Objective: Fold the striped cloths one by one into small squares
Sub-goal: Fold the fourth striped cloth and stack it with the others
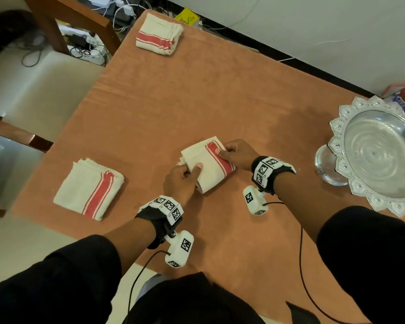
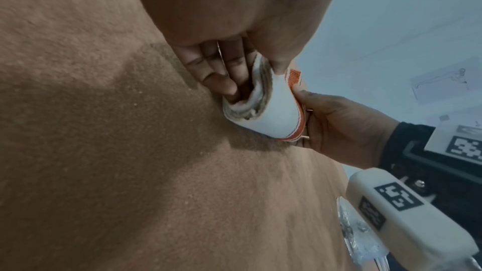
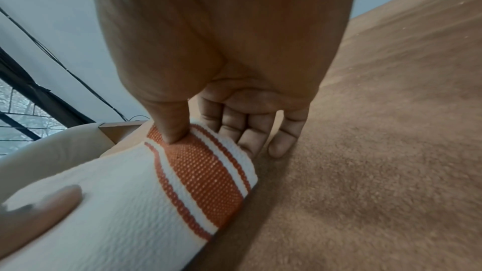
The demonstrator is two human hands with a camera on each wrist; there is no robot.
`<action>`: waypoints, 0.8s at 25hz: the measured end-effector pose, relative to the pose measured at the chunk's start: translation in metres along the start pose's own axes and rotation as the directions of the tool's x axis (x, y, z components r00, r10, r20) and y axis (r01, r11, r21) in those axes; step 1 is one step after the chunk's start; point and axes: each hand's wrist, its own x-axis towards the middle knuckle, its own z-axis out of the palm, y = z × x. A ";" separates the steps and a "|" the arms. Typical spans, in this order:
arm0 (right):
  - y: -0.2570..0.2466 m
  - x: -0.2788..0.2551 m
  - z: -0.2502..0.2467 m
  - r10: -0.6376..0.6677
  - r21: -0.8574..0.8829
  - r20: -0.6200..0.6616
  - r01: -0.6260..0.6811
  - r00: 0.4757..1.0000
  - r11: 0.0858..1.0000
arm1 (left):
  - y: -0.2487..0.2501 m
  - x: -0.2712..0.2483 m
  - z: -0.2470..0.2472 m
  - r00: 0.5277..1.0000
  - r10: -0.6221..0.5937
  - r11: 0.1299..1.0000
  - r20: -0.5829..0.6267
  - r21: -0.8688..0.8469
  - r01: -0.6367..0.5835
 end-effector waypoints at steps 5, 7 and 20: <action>0.003 0.009 0.002 0.026 -0.149 0.041 -0.020 0.999 0.989 | -0.007 -0.003 -0.005 0.999 0.031 0.991 0.031 0.125 -0.035; 0.000 0.010 0.002 0.029 -0.207 0.044 -0.019 0.999 0.978 | -0.008 -0.002 -0.006 0.998 0.034 0.986 0.057 0.158 -0.043; -0.017 -0.011 0.011 0.095 -0.447 -0.241 -0.197 0.966 0.872 | 0.017 -0.013 -0.017 0.814 0.572 0.754 -0.095 0.450 -0.478</action>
